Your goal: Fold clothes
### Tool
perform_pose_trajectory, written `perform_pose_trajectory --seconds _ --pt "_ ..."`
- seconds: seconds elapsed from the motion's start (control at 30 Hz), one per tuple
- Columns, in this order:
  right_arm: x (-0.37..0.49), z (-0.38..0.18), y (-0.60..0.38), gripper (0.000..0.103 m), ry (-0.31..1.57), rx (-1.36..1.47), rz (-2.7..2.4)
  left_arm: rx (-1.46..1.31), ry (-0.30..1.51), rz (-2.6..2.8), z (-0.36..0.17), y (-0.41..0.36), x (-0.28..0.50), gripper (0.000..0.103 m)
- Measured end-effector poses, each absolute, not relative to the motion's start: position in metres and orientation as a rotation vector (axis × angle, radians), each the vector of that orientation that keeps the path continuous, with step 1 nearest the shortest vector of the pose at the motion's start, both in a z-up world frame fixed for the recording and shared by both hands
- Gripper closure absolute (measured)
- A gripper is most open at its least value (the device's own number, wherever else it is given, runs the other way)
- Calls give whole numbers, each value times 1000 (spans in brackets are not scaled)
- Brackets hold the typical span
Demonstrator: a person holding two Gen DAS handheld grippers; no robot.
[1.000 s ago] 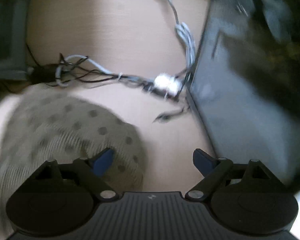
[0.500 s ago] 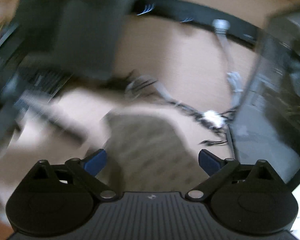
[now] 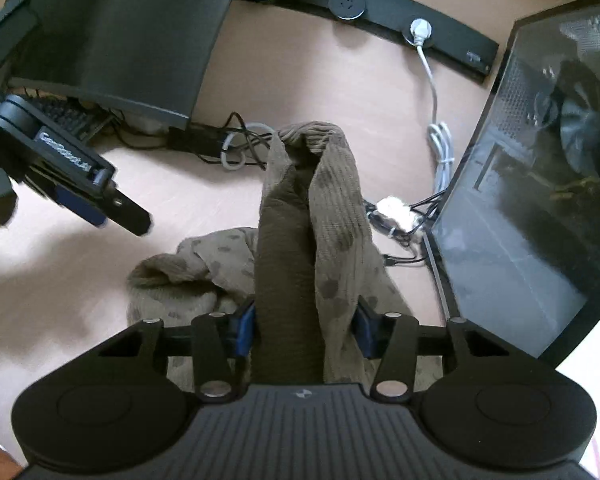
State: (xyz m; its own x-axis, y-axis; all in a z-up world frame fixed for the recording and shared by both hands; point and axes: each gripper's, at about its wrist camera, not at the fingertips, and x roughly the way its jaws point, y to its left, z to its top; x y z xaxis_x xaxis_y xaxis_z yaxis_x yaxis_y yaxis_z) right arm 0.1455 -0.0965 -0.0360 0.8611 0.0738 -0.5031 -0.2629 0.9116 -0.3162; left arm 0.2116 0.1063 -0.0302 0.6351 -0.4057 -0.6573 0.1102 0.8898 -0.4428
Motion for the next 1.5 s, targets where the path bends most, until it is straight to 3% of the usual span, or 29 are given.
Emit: perform_pose_trajectory --seconds 0.13,0.23,0.3,0.47,0.57,0.7,0.9,1.03,1.13,1.3,1.37,1.5 --pt "154 -52 -93 51 505 -480 111 -345 873 -378 -37 81 210 50" --pt "158 -58 -97 52 514 -484 123 -287 890 -387 -42 65 214 51" --pt "156 -55 -96 88 505 -513 146 -262 899 -384 -47 61 218 57" --pt "119 -23 -63 93 426 -631 286 -258 903 -387 -49 65 227 63" --pt "109 -41 -39 93 484 -714 367 -290 907 -381 -45 79 230 66" --pt "109 -63 -26 92 537 -758 373 -331 853 -337 -19 114 220 64" --pt "117 -68 -18 92 570 -734 410 -382 662 -468 46 125 200 51" --pt "122 -67 -16 91 579 -717 428 -410 715 -615 39 94 212 46" --pt "120 -57 -25 81 593 -631 469 -396 825 -588 6 77 228 50" --pt "117 -10 -100 36 633 -268 519 -449 879 -521 -27 92 242 56" --pt "121 1 -137 26 625 -141 427 -448 879 -522 -30 96 242 57" --pt "155 -13 -195 25 687 123 210 -423 877 -525 -31 98 243 56"
